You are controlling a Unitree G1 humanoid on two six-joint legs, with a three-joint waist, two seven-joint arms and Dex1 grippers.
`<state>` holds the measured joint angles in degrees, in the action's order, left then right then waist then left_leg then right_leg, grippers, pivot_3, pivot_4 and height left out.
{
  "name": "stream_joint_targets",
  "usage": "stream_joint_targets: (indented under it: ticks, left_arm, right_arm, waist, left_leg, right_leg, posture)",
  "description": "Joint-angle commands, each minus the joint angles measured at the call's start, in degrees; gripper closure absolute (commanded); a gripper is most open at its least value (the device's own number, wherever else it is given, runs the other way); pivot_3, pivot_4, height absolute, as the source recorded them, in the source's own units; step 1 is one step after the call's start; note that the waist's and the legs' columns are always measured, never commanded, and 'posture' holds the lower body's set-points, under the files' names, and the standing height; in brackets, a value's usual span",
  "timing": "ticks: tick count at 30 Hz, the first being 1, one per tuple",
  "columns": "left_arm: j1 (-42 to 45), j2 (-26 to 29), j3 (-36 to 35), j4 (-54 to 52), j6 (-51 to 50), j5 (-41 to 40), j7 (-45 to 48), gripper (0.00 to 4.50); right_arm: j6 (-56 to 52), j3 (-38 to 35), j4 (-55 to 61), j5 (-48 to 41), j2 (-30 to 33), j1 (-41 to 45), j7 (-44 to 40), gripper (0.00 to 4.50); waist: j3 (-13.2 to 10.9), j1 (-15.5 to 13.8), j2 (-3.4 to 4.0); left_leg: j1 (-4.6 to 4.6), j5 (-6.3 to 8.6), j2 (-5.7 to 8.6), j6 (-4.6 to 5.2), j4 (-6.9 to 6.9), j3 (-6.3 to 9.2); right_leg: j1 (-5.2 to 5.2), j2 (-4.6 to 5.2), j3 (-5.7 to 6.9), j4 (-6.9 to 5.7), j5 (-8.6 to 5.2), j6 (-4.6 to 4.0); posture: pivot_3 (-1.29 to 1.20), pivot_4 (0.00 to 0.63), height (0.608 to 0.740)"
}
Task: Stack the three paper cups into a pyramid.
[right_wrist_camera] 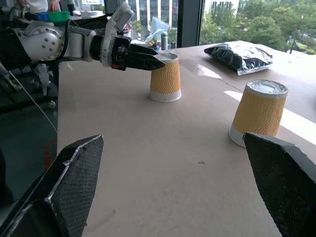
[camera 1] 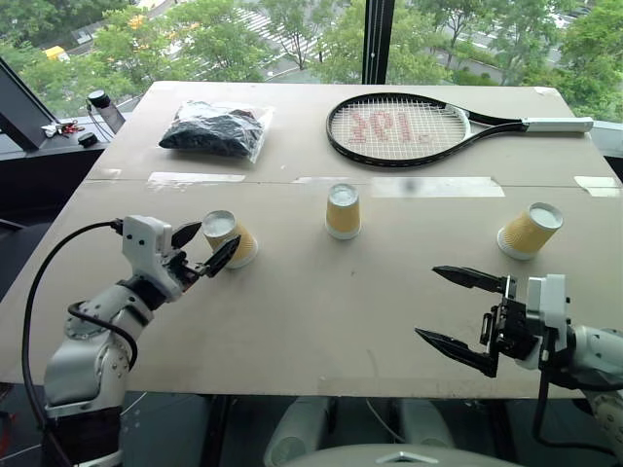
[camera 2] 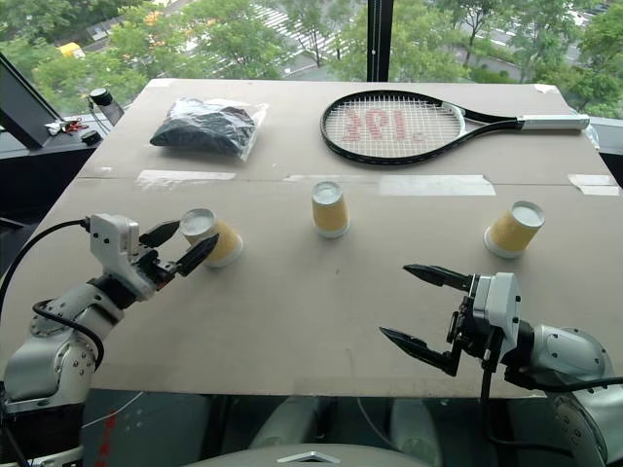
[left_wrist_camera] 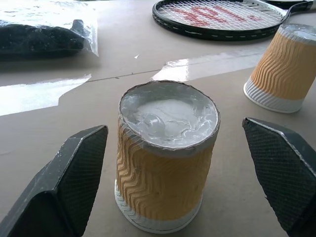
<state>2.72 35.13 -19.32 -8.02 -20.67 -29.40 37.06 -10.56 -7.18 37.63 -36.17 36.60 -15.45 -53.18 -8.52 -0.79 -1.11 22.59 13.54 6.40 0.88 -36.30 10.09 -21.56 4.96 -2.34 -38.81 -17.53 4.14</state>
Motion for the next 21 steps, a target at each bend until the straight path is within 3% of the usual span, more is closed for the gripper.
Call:
stream_joint_targets:
  ticks: [1,3,6,9,16,21]
  left_arm:
    - [2.3,0.7,0.6,2.0,2.2,1.6,1.1,0.0]
    - [3.4,0.6,0.8,3.1,2.5,1.9,1.5,0.0]
    - [4.9,0.4,1.4,4.3,3.0,1.7,2.6,0.75]
    - [5.8,0.5,1.9,4.8,3.5,2.0,3.4,2.02]
    - [7.9,1.4,3.1,3.4,1.1,-1.5,10.2,2.04]
    - [9.0,2.5,9.1,-1.9,-4.1,-5.1,18.0,2.04]
  right_arm:
    - [1.5,-0.6,2.8,0.7,-0.8,-0.9,1.3,0.04]
    - [1.7,-0.8,3.0,1.0,-1.1,-1.5,1.8,0.04]
    - [1.8,-0.7,3.7,1.7,-1.5,-2.4,2.8,0.0]
    - [2.0,-0.6,4.4,2.2,-1.8,-3.3,3.7,0.0]
    - [2.3,-0.7,5.2,3.2,-2.3,-4.9,4.8,0.0]
    - [2.6,-1.1,5.6,4.1,-2.9,-5.9,6.2,0.0]
  waist:
    - [0.0,0.0,-0.01]
    - [0.0,0.2,-0.01]
    - [0.0,0.1,-0.01]
    - [0.0,0.1,-0.01]
    - [0.0,0.1,-0.01]
    - [0.0,0.1,-0.01]
  left_leg:
    - [0.01,0.0,0.0,0.0,0.0,0.0]
    - [0.01,-0.01,0.01,-0.02,0.0,0.0]
    - [0.01,-0.04,0.01,-0.06,0.0,0.01]
    - [0.01,-0.04,0.01,-0.07,0.0,0.01]
    - [0.02,-0.04,0.01,-0.07,0.0,0.01]
    - [0.03,-0.04,0.01,-0.06,0.0,0.01]
  right_leg:
    - [0.0,0.0,0.0,0.01,0.0,0.0]
    - [0.0,0.01,-0.01,0.01,0.0,0.01]
    - [-0.03,0.0,-0.01,-0.01,0.01,0.01]
    - [-0.03,0.0,-0.01,-0.01,0.01,0.01]
    - [-0.03,0.0,-0.01,-0.01,0.01,0.01]
    - [-0.02,0.01,-0.01,0.0,0.01,0.02]
  posture:
    - [0.0,0.15,0.74]
    - [0.0,0.15,0.74]
    - [0.0,0.15,0.74]
    - [0.0,0.15,0.74]
    - [0.0,0.15,0.74]
    - [0.0,0.15,0.74]
